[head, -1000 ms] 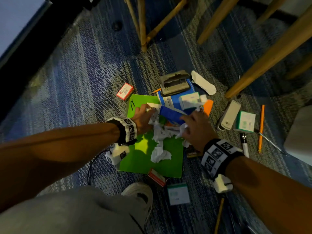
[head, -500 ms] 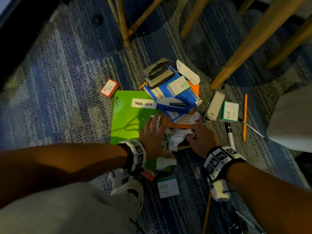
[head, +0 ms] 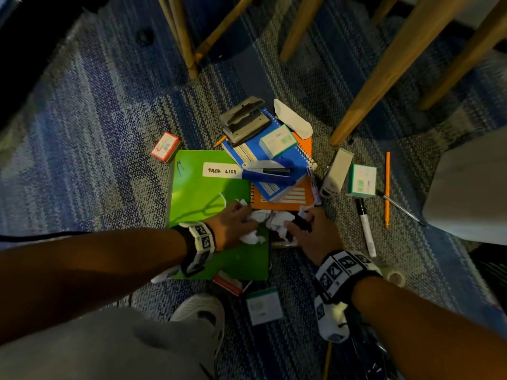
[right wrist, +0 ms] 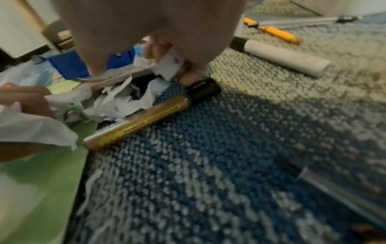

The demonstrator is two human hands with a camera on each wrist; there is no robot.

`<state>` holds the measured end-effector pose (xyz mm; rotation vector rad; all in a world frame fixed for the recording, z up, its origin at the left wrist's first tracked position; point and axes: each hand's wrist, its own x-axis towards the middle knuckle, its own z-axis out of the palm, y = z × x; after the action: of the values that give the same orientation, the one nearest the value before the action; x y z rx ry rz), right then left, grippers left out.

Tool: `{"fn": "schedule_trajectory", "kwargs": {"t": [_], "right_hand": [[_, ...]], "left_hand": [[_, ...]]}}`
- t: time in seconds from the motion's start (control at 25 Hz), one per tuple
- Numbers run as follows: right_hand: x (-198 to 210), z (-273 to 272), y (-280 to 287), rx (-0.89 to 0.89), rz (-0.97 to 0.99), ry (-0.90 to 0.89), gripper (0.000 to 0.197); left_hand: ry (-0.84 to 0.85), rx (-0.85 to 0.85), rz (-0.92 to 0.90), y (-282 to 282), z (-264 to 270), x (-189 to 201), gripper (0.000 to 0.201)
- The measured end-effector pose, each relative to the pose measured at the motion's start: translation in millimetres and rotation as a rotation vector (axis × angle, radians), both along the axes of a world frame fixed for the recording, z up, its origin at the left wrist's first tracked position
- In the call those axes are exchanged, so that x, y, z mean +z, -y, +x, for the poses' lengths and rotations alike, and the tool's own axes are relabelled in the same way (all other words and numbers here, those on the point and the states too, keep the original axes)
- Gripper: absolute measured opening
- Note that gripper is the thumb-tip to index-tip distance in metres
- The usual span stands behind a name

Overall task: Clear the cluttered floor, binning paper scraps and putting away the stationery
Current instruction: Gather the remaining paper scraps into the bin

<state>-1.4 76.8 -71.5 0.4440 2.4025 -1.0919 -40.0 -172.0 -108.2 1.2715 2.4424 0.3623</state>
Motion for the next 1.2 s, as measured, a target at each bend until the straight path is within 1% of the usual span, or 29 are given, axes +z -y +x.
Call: {"fn": "schedule_trajectory", "kwargs": {"t": [0.04, 0.08, 0.12, 0.16, 0.2, 0.24, 0.28, 0.4, 0.44, 0.48, 0.52, 0.56, 0.6, 0.64, 0.68, 0.72, 0.76, 0.8, 0.84, 0.88, 0.92, 0.96, 1.0, 1.04, 1.08, 1.12, 1.16, 1.2], "right_hand": [[0, -2, 0, -0.069, -0.018, 0.044, 0.055], [-2, -3, 1, -0.096, -0.041, 0.081, 0.073], [-4, -2, 3, -0.088, -0.046, 0.107, 0.091], [-7, -1, 7, -0.067, -0.013, 0.135, 0.106], [-11, -1, 12, -0.050, 0.050, 0.160, 0.117], [-15, -1, 19, -0.039, 0.125, 0.174, 0.122], [-18, -2, 26, -0.043, 0.189, 0.173, 0.120], [-18, -8, 46, -0.105, 0.287, 0.214, 0.108], [-17, -8, 51, -0.110, 0.305, 0.236, 0.107], [-17, -9, 54, -0.101, 0.334, 0.244, 0.105], [-18, -8, 54, -0.065, 0.377, 0.231, 0.102], [-18, -7, 53, 0.024, 0.428, 0.215, 0.095], [-19, -6, 49, 0.175, 0.482, 0.197, 0.081], [-18, -5, 45, 0.335, 0.505, 0.174, 0.062], [-18, -5, 38, 0.453, 0.492, 0.153, 0.046], [-18, -6, 30, 0.511, 0.451, 0.138, 0.036], [-15, -6, 22, 0.540, 0.422, 0.138, 0.031], [-14, -5, 14, 0.533, 0.398, 0.152, 0.028], [-12, -3, 7, 0.488, 0.373, 0.167, 0.023], [-13, -1, 0, 0.384, 0.336, 0.166, 0.019], [-17, 2, -3, 0.229, 0.273, 0.148, 0.020], [-22, 3, -3, 0.044, 0.202, 0.125, 0.028], [-26, 1, 2, -0.116, 0.123, 0.083, 0.044], [-27, -1, 12, -0.230, 0.055, 0.042, 0.064], [-29, -3, 22, -0.287, 0.012, 0.047, 0.084], [-33, -7, 32, -0.298, 0.051, 0.109, 0.099], [-35, -12, 40, -0.256, 0.164, 0.210, 0.108], [-39, -17, 46, -0.202, 0.288, 0.292, 0.112]], "left_hand": [[0.048, -0.004, -0.004, 4, -4, 0, 0.034], [0.088, -0.015, -0.016, 7, -5, -1, 0.043], [0.124, -0.024, -0.025, 7, -4, 2, 0.045], [0.178, -0.010, -0.015, 5, -1, 6, 0.042], [0.261, 0.034, -0.001, 3, 3, 12, 0.041], [0.341, 0.084, 0.019, -1, 6, 19, 0.041], [0.388, 0.113, 0.023, -4, 9, 24, 0.038], [0.444, 0.074, -0.022, -13, 12, 32, 0.017], [0.425, 0.072, -0.021, -15, 11, 35, 0.013], [0.390, 0.082, -0.015, -16, 12, 37, 0.015], [0.318, 0.091, -0.003, -15, 12, 38, 0.021], [0.219, 0.093, 0.015, -12, 12, 37, 0.029], [0.119, 0.095, 0.017, -9, 12, 35, 0.035], [0.041, 0.105, 0.006, -3, 10, 34, 0.039], [-0.005, 0.124, -0.023, 2, 8, 32, 0.043], [-0.031, 0.139, -0.055, 7, 4, 29, 0.048], [-0.029, 0.155, -0.095, 11, 1, 27, 0.055], [-0.019, 0.169, -0.134, 15, 0, 23, 0.062], [-0.002, 0.177, -0.186, 19, -1, 22, 0.064], [-0.007, 0.183, -0.234, 21, 1, 22, 0.063], [-0.013, 0.182, -0.283, 22, 6, 23, 0.058], [-0.008, 0.187, -0.313, 21, 10, 25, 0.052], [0.019, 0.200, -0.344, 19, 11, 28, 0.050], [0.050, 0.201, -0.363, 16, 10, 30, 0.052], [0.080, 0.187, -0.368, 15, 7, 32, 0.054], [0.070, 0.167, -0.338, 13, 3, 32, 0.052], [0.092, 0.135, -0.306, 13, 0, 32, 0.044], [0.129, 0.104, -0.268, 13, -2, 30, 0.038]]}}
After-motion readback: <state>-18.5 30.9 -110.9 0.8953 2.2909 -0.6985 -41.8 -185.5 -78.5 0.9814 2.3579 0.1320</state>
